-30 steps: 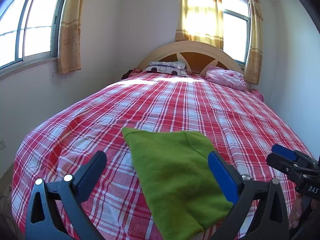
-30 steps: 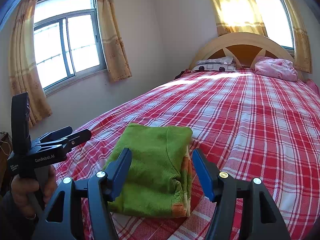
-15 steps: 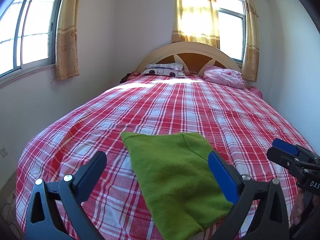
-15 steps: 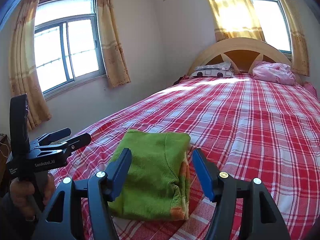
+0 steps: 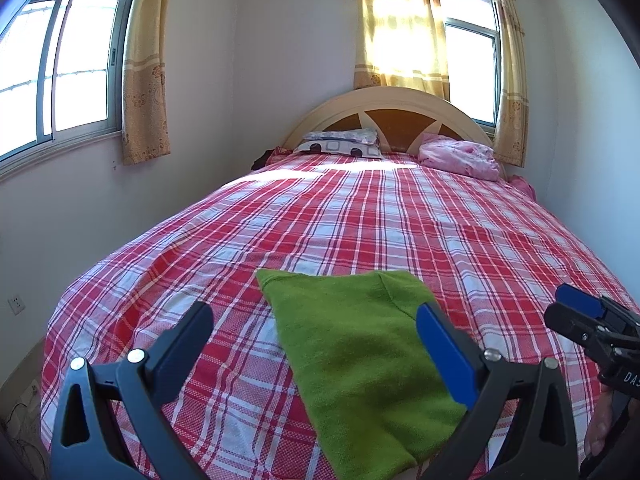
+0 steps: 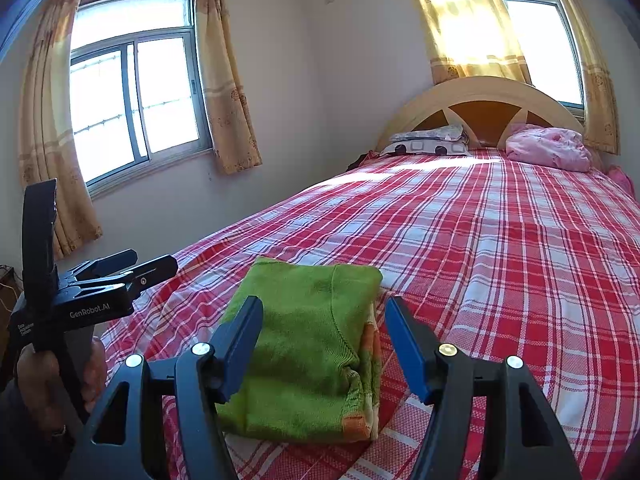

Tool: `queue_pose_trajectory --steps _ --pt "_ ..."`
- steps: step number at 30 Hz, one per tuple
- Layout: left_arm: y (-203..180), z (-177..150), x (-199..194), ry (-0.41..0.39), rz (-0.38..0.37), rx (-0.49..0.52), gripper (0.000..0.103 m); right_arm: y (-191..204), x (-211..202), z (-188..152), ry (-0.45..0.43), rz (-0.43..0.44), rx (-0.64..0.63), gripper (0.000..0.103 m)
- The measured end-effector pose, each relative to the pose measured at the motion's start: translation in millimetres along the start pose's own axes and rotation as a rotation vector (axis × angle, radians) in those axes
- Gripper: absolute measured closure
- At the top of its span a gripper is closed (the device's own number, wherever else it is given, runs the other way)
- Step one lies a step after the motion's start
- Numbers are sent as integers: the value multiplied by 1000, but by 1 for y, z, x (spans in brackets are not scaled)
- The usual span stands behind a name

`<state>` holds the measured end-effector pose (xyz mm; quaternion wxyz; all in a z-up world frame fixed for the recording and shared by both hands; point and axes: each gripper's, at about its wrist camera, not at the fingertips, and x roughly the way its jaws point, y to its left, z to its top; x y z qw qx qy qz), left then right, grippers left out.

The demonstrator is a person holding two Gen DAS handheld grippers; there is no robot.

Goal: Fold small clothes

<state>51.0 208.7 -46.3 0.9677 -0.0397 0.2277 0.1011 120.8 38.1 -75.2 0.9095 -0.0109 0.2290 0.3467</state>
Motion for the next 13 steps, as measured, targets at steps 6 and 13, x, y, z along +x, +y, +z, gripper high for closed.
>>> queue_pose_trajectory --steps 6,13 --pt "10 0 0 -10 36 -16 0 2 2 -1 5 2 -5 38" --pt "12 -1 2 -14 57 -6 0 3 3 -2 7 4 -6 38"
